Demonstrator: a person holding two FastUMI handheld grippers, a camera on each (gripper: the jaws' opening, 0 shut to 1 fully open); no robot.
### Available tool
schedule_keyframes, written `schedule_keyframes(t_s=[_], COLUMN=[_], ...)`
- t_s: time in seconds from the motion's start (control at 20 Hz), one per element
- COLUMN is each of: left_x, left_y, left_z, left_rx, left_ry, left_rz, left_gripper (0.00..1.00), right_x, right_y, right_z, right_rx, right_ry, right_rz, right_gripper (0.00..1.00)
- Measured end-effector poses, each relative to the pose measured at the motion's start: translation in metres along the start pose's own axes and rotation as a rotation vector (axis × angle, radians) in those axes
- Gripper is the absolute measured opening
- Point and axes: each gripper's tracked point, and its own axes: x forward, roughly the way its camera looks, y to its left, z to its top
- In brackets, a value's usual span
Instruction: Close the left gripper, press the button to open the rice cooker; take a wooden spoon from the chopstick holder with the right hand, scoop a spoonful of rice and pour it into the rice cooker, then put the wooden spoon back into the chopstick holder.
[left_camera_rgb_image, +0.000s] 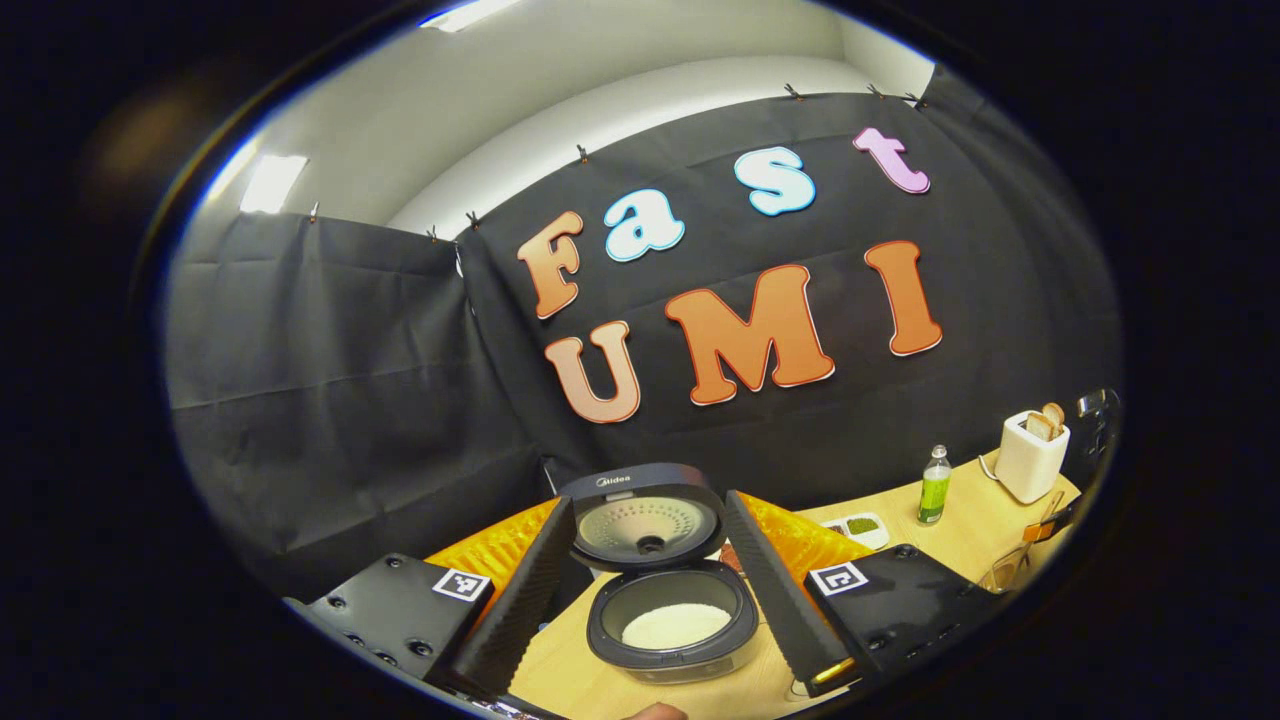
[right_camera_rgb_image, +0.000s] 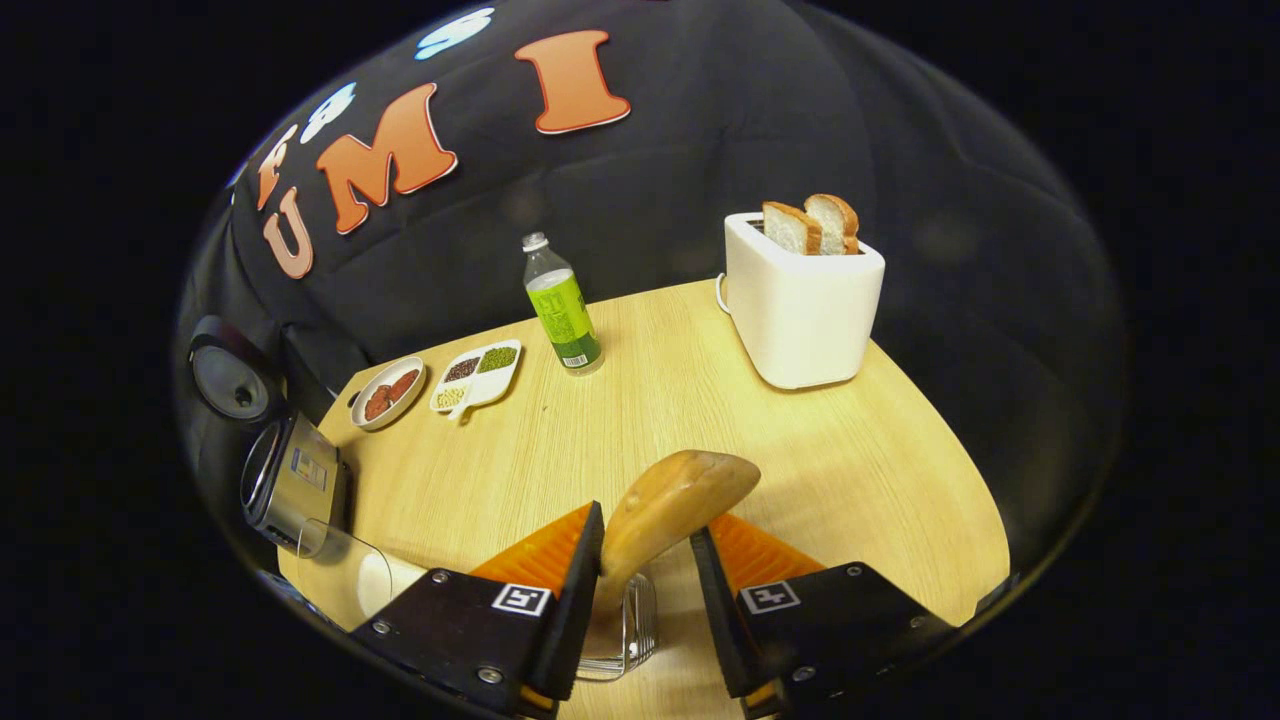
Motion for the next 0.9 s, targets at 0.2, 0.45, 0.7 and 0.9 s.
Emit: schedule_keyframes(t_s=[0.2, 0.45, 0.7, 0.9], left_x=[-0.010, -0.008, 0.010, 0.027], left_y=[-0.012, -0.021, -0.023, -0.028], left_z=[-0.010, -0.016, -0.016, -0.018], left_rx=[0.014, 0.007, 0.013, 0.013], left_ry=[0.036, 0.052, 0.018, 0.005], left_rz=[-0.004, -0.031, -0.079, -0.132], left_gripper=[0.93, 1.00, 1.00, 0.99], right_x=[0.011, 0.003, -0.020, -0.033], right_y=[0.010, 0.016, 0.014, 0.013], right_z=[-0.008, -0.011, -0.020, -0.029], right_rx=[0.058, 0.093, 0.110, 0.127], right_ry=[0.047, 0.042, -0.010, -0.051], right_rz=[0.028, 0.038, 0.008, -0.043], right_gripper=[0.38, 0.20, 0.24, 0.20])
